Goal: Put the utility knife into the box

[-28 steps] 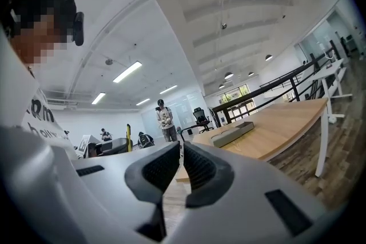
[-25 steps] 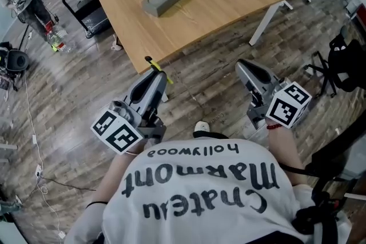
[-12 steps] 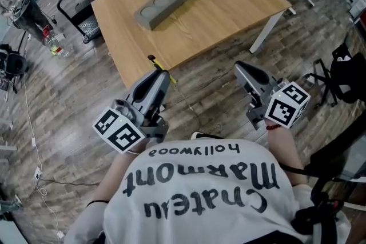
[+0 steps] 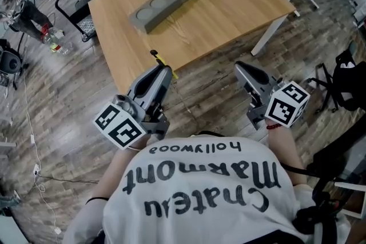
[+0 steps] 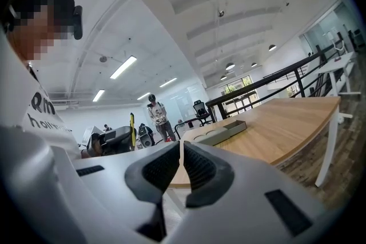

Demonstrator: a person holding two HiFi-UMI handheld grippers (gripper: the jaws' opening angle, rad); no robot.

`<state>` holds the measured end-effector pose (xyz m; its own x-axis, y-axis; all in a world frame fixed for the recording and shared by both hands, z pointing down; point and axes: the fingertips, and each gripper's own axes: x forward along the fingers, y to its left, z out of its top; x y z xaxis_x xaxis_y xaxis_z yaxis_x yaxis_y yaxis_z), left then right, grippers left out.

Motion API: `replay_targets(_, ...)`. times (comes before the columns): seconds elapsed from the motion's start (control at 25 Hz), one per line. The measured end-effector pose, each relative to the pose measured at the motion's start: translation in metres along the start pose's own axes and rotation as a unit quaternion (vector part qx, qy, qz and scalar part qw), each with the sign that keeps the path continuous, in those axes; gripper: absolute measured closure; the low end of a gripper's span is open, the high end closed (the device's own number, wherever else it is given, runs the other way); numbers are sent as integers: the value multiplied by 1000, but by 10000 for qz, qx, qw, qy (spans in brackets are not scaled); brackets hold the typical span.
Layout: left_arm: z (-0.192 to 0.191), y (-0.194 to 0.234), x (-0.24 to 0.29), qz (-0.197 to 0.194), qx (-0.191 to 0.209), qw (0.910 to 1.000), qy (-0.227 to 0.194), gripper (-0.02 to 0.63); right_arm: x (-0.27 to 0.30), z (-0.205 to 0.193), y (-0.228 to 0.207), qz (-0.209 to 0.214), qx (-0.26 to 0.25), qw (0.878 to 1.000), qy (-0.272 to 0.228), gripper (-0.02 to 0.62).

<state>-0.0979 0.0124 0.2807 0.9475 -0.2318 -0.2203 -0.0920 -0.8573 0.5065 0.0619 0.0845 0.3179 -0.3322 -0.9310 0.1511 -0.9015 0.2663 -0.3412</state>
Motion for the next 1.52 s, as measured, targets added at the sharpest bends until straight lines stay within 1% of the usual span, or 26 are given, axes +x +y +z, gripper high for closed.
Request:
replay_targets(0.28,-5,10,3,213,40,9998,-1,557,8,-5,-14,134,119,9998,47,571)
replay_targets(0.44,-2,19,6,291,48,9996,17,557,13,-6,-17,173,171,9997,33,571)
replay_targets(0.56,-1,24,11,253,24,9997,69,557,12,-6,-21,106,234,9997,-15,571)
replay_targets(0.72,2,29,22,185,-58,9998,15,557,5,-5,-35,-67,291,9995,-76,571)
replay_targets(0.96,-2,23,39,84,-71,9999,15,557,-12,-2,-53,-263,317,9991,-126,571)
replay_targets(1.08,1,23,43,37,-112,9999,-30,557,-9,0,-55,-253,302,9992,-95,571)
replay_targets(1.28,10,41,51,77,-150,9999,-13,557,8,2,-62,-259,374,9990,-44,571)
replay_targets(1.52,5,33,44,195,-121,9997,-6,557,-1,-4,-60,-217,456,9987,33,571)
